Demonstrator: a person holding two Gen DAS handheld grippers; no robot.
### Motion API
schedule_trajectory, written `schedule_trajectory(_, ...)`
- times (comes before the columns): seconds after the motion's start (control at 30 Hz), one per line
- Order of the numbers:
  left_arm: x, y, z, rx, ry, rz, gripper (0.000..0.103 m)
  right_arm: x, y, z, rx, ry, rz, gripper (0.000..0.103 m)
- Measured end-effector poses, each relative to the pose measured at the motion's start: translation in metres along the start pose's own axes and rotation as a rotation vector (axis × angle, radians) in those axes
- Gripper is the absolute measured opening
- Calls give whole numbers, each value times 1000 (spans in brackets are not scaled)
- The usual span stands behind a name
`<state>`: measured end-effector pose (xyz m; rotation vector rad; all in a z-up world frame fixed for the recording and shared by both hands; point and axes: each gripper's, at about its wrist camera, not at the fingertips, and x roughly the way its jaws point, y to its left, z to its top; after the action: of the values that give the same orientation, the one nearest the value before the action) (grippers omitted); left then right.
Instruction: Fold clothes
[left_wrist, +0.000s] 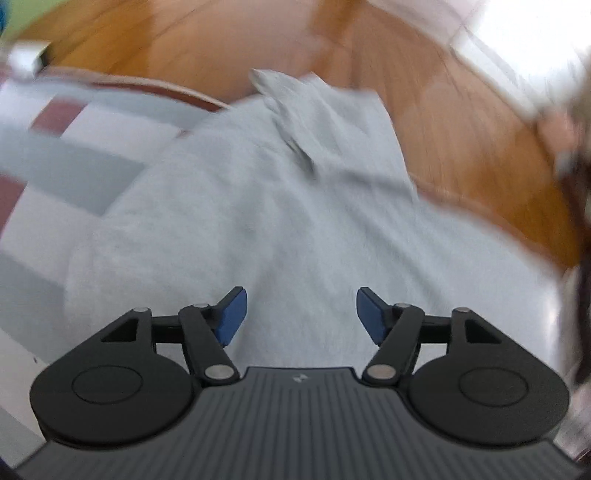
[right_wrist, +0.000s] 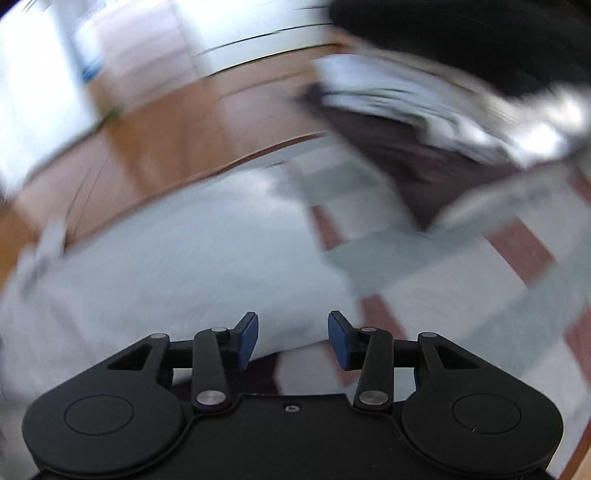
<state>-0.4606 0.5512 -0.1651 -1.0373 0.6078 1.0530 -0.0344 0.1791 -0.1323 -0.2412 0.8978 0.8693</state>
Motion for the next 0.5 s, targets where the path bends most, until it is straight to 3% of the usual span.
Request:
schedule_trajectory(0.03, -5, 14, 4, -53, -30, 13, 66, 3, 11, -2, -51, 4, -3, 47)
schedule_trajectory(0.1, -10, 39, 9, -98, -65, 112, 67, 9, 25, -5, -101, 16, -6, 47)
schedule_trajectory(0.2, -16, 71, 9, -155, -72, 192, 67, 17, 29, -1, -71, 2, 1, 47)
schedule_trajectory(0.33, -29, 111, 1, -289, -81, 116, 67, 23, 33, 13, -24, 20, 60, 47)
schedule_trajectory(0.43, -32, 130, -6, -375, -85, 91, 73, 19, 56, 15, -121, -5, 103, 47)
schedule_trajectory(0.5, -19, 143, -12, -467, -31, -4, 80, 23, 70, 13, -173, 13, 125, 47)
